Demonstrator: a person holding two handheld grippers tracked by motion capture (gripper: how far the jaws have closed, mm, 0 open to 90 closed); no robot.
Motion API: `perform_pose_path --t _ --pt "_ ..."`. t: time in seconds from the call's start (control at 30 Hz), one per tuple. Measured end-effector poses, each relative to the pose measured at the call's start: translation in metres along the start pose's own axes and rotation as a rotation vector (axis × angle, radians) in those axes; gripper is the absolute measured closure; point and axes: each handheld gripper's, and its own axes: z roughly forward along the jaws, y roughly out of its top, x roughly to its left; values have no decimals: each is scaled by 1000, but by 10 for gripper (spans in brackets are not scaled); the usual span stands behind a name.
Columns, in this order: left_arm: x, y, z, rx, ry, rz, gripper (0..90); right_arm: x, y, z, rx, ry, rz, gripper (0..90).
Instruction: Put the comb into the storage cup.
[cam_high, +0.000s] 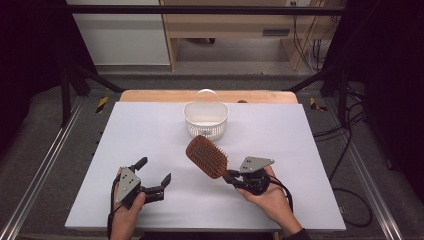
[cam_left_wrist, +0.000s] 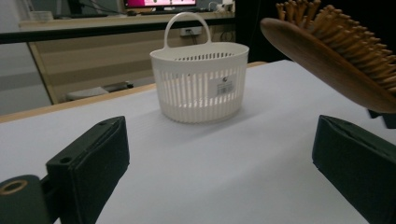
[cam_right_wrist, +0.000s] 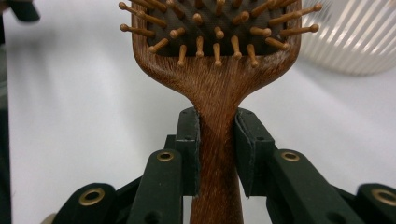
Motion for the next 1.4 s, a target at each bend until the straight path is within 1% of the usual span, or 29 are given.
perform_pose_path --t 0.03,0.07,0.13,0.17,0.2,0.23,0.33,0.37,0.4,0.43,0.53,0.63,0.7,0.77,0.8,0.87,0.9,0.93,1.0,1.1,1.13,1.17,1.23,1.27,1.37,1.4 --pt "-1 3 0 -4 -7 9 41 0 0 0 -15 -10 -1 728" --pt "-3 5 1 -13 -14 4 41 0 1 -1 -36 -22 -2 728" --pt "-5 12 2 -37 -48 -32 41 0 1 -2 -79 -34 10 728" --pt "-6 17 4 -48 -57 -47 41 -1 1 -2 -95 -37 15 728" --pt "-7 21 4 -51 -63 -48 40 -3 1 -2 -131 -43 25 728" --pt "-9 25 5 -59 -65 -53 40 -3 1 -2 -131 -43 25 728" --pt "-14 39 7 -84 -88 -81 35 -5 0 0 -164 -48 45 728" --pt "-15 43 9 -85 -92 -91 29 -4 0 2 -178 -52 44 728" --pt "-17 48 11 -87 -93 -98 29 -4 0 2 -178 -52 44 728" --pt "-19 53 13 -86 -103 -96 29 -3 -1 3 -186 -48 47 728" --pt "-23 63 19 -71 -115 -97 29 0 1 5 -199 -60 39 728" --pt "-28 74 24 -80 -135 -113 30 1 5 6 -224 -70 26 728" --pt "-30 80 26 -84 -143 -119 30 2 11 6 -239 -76 -1 728" --pt "-32 85 28 -92 -150 -116 29 1 20 8 -278 -73 -22 728" --pt "-32 87 28 -96 -151 -115 29 1 20 8 -278 -73 -22 728" --pt "-33 93 29 -102 -149 -118 29 1 22 10 -296 -73 -21 728" --pt "-34 95 30 -104 -142 -122 29 1 23 11 -305 -70 -15 728" --pt "-34 96 30 -101 -139 -125 30 1 23 12 -311 -71 -9 728" --pt "-34 97 31 -96 -133 -152 32 1 22 11 -313 -75 -4 728" --pt "-34 97 35 -68 -133 -162 39 0 21 10 -328 -78 8 728" --pt "-34 96 37 -59 -147 -177 44 -1 20 10 -326 -82 6 728" --pt "-35 96 38 -53 -151 -189 44 -1 20 10 -326 -82 6 728" --pt "-36 96 40 -55 -169 -228 44 0 18 11 -322 -85 10 728" --pt "-37 97 41 -59 -175 -239 43 1 17 11 -318 -93 6 728" --pt "-38 100 46 -47 -183 -252 43 5 18 12 -318 -91 -3 728" --pt "-37 101 48 -49 -192 -266 44 7 19 13 -321 -90 -7 728"
